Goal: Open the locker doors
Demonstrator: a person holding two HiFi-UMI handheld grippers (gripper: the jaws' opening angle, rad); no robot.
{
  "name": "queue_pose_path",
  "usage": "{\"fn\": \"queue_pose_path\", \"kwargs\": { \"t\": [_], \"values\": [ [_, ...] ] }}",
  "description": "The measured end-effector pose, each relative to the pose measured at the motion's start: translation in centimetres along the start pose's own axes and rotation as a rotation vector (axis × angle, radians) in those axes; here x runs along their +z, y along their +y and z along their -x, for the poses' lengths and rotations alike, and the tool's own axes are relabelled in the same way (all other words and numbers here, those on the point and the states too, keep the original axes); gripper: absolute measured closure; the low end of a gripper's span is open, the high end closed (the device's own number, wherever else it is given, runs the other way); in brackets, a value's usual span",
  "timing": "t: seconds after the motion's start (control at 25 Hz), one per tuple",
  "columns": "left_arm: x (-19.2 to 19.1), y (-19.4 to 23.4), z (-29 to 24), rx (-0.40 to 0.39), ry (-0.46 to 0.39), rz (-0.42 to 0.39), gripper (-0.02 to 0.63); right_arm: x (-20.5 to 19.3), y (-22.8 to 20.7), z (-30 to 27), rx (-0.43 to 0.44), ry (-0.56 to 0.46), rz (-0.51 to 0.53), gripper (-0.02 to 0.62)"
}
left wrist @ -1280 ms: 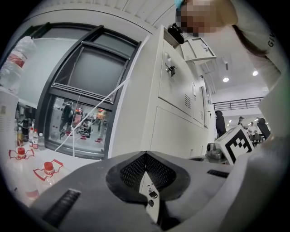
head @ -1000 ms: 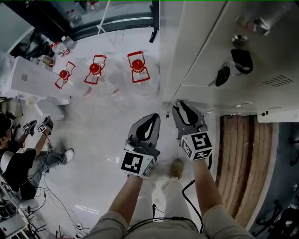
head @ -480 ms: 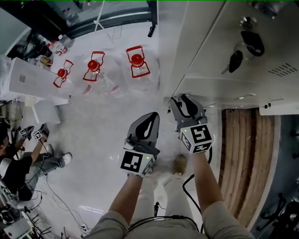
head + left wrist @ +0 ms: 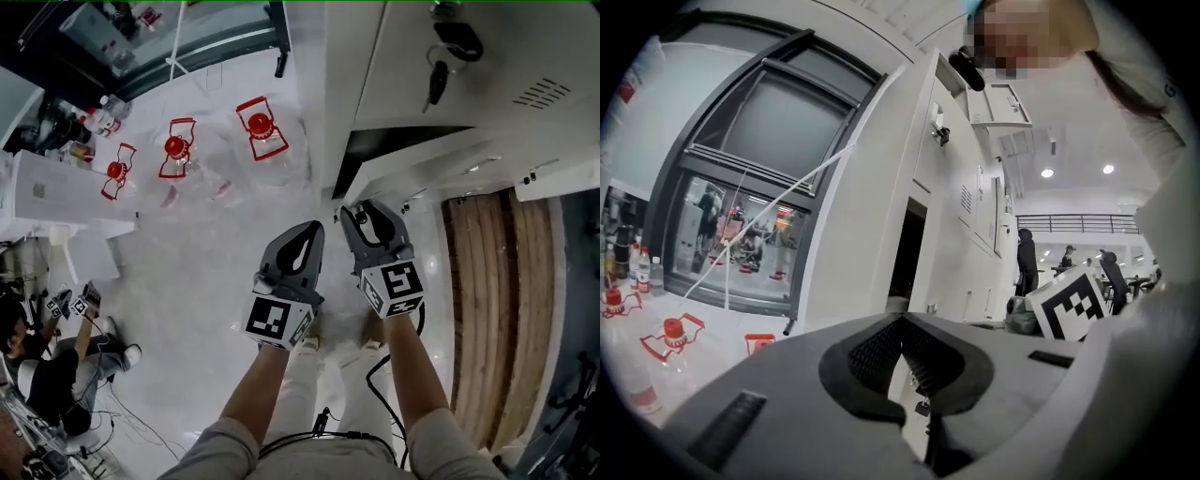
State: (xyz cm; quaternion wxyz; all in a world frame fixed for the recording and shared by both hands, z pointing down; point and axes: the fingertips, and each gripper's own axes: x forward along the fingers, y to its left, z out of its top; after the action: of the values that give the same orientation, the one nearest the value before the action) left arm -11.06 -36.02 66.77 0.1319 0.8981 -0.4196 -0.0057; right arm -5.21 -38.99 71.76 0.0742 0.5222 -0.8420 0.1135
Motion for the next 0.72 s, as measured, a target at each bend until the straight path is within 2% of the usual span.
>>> {"fn": "queue_pose_path", "kwargs": {
  "t": [0.28,0.44,0.72],
  "values": [
    [-0.2,-1.5,0.0,0.001,-0.002,-0.004,0.607,-0.5,-0.8,2.7,-0.073,-0.003,-0.015,0.474],
    [-0.7,-2.6,1.0,0.021,-0.005,0.003,0.607,-1.2,-0.4,4.8,-0.054,0.000,0.010,0.476],
    [-2.4,-5.6,2.0,0.059,-0.002,0.006,0.607,-2.3,-0.7,9.3,0.027,0.007,0.067,0.477]
  ]
}}
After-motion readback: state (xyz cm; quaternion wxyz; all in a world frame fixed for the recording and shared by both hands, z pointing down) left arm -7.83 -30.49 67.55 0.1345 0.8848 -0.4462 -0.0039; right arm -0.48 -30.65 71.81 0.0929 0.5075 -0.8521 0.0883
